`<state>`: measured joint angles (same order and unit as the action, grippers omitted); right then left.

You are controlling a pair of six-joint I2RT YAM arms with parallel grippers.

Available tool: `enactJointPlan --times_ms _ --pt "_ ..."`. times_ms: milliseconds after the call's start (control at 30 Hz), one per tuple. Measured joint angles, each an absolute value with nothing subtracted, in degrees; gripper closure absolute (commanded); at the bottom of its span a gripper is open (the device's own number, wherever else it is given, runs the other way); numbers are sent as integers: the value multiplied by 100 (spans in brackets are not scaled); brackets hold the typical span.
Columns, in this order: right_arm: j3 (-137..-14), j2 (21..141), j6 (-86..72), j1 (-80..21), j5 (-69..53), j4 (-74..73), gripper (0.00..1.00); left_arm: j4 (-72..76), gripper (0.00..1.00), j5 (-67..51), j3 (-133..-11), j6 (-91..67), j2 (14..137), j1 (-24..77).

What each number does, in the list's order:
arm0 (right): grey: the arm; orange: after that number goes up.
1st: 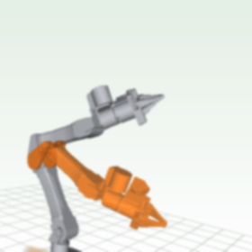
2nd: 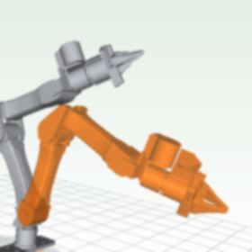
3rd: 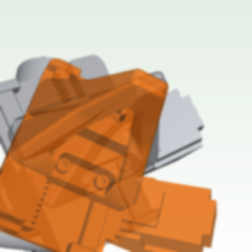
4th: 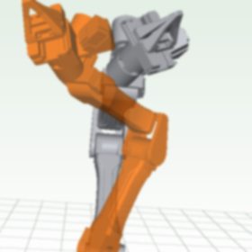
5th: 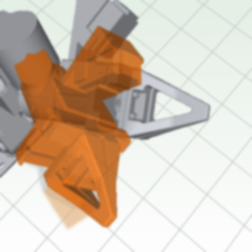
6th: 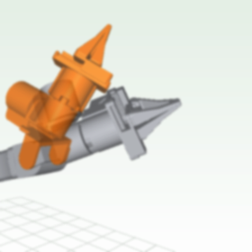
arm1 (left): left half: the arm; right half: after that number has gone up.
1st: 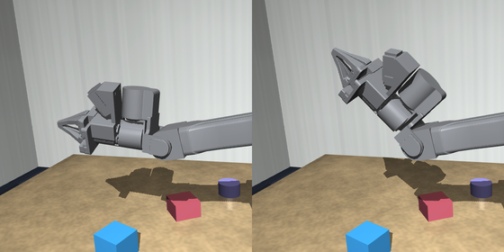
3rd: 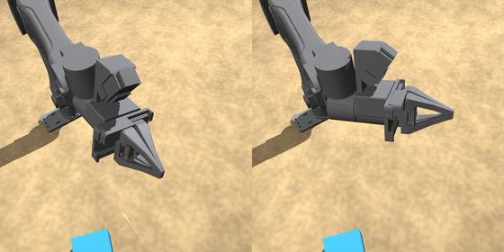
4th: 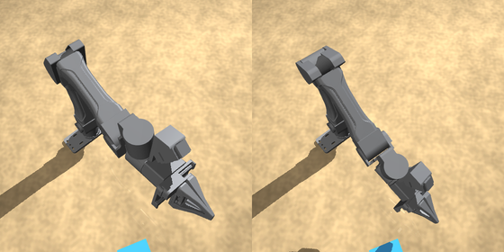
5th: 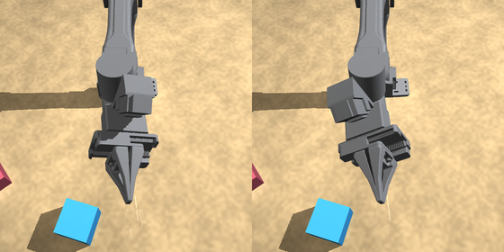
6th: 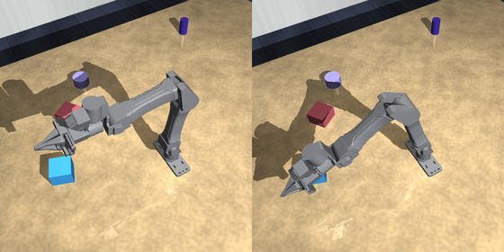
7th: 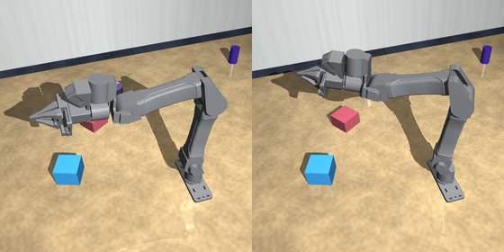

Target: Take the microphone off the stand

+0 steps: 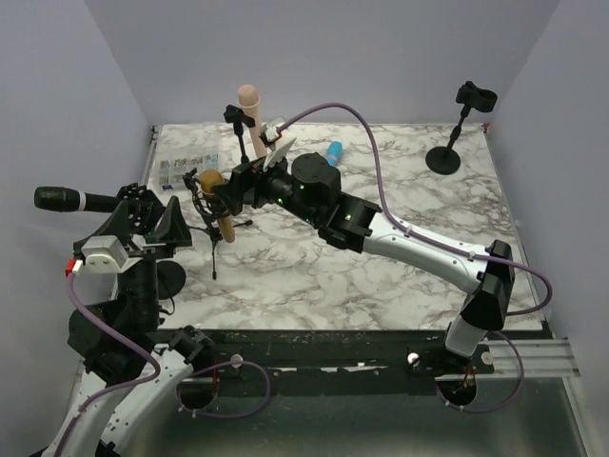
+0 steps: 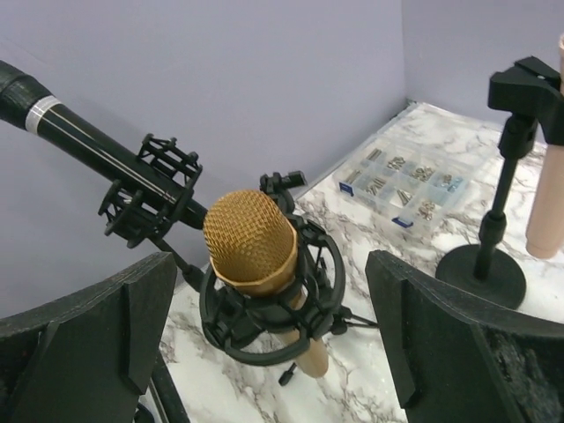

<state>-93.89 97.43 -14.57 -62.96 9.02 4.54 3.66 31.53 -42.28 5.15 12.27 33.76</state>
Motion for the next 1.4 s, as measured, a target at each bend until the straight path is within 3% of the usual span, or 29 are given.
enactJointPlan --times_ms 367,867,1200,1400 --pt "-10370 10534 -1540 -6329 639 45 22 397 1 3275 -4198 493 1232 3376" --pt "-10667 11015 -1511 -6418 720 -285 35 364 2 3275 -4198 467 1297 3376" --pt "-10683 11015 -1466 -6425 832 -276 51 364 2 3273 -4198 460 1297 3376" --pt "-10960 11093 -1343 -6434 860 -491 54 364 2 3275 -4198 462 1297 3376"
